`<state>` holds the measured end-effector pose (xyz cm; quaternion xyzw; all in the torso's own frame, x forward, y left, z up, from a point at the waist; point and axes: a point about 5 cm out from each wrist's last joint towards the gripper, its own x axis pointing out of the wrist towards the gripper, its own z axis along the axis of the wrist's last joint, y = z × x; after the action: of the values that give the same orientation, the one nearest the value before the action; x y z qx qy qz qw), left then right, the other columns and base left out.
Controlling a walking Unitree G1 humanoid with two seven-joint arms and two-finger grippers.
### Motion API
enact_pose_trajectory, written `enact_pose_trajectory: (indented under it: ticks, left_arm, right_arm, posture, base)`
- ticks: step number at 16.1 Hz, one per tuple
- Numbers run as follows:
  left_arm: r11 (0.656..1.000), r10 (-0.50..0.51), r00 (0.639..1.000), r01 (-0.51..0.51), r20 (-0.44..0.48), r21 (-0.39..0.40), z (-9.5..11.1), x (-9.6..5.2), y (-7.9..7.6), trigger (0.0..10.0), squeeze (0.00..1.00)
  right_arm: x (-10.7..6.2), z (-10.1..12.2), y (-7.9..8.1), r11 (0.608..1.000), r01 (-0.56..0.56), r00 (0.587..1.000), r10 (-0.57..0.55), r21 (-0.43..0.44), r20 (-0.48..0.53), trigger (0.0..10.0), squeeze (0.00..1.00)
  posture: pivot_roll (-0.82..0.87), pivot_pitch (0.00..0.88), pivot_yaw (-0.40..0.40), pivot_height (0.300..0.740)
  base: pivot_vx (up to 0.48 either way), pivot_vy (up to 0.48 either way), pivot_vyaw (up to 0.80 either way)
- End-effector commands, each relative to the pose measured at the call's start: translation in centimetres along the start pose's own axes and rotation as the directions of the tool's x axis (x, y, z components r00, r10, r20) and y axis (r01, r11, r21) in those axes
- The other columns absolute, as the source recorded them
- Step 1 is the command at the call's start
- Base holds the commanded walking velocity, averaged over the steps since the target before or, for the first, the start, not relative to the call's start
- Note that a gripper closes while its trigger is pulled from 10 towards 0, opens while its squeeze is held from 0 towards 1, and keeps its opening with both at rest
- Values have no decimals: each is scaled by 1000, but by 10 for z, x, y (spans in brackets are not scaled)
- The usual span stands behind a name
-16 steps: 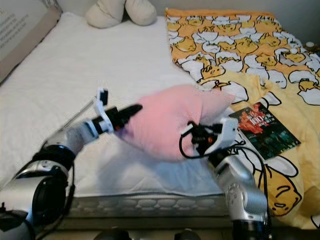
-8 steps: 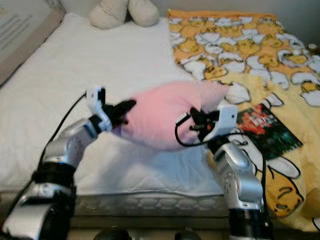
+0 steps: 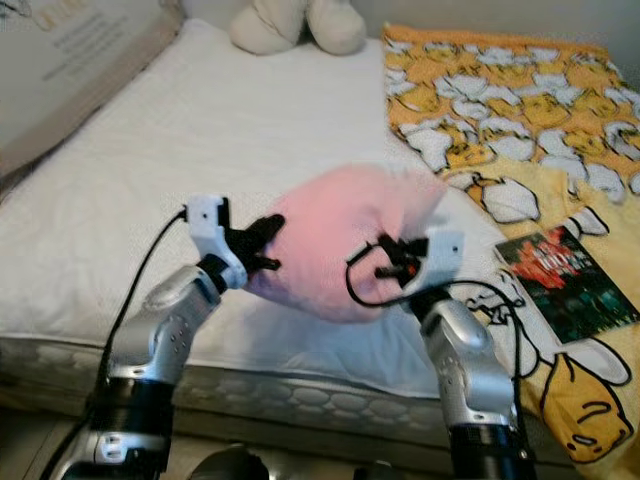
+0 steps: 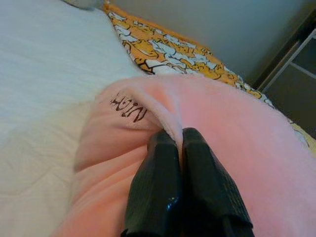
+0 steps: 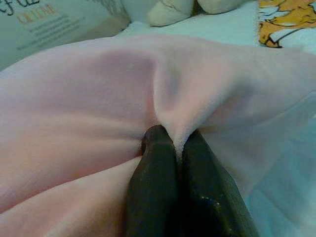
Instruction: Clean up the room
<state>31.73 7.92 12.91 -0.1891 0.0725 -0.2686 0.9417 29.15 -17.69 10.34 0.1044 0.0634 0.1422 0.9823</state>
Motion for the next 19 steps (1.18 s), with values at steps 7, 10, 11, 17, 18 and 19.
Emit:
enact_pose_trajectory:
  ticks: [7, 10, 11, 17, 18, 19]
  left_arm:
    - [984, -24, 1000, 23, 3, 176, 8, -1, -3, 0, 0]
    - [977, -6, 1000, 6, -2, 214, 11, -2, 7, 0, 0]
    - [976, 1, 1000, 0, -5, 220, 12, -2, 10, 0, 0]
    - [980, 9, 1000, -5, -20, 197, 3, 0, 10, 0, 0]
    - [980, 12, 1000, -7, -20, 197, 4, 0, 11, 0, 0]
    - [980, 16, 1000, -12, -20, 200, 4, 1, 13, 0, 0]
  right_arm:
    - [2, -3, -1, 998, 5, 1000, -5, -63, -4, 0, 0]
    - [1, -7, 2, 998, 5, 1000, -5, -63, -4, 0, 0]
    - [0, -9, 4, 998, 3, 1000, -4, -67, -4, 0, 0]
    - [2, -9, 5, 998, -16, 1000, 16, -66, -1, 0, 0]
    - [2, -9, 5, 998, -18, 1000, 18, -66, 0, 0, 0]
    - [3, -9, 5, 998, -20, 1000, 21, -67, 0, 0, 0]
  posture:
    - [-63, 0, 32, 715]
    - [-62, 0, 33, 715]
    - [-61, 0, 34, 715]
    - [-61, 0, 33, 715]
    - [-60, 0, 32, 715]
    - [-59, 0, 31, 715]
  base:
    - [0, 67, 296]
    - [0, 480, 0]
    - [0, 480, 0]
    - [0, 480, 0]
    - [0, 480, 0]
    - [0, 480, 0]
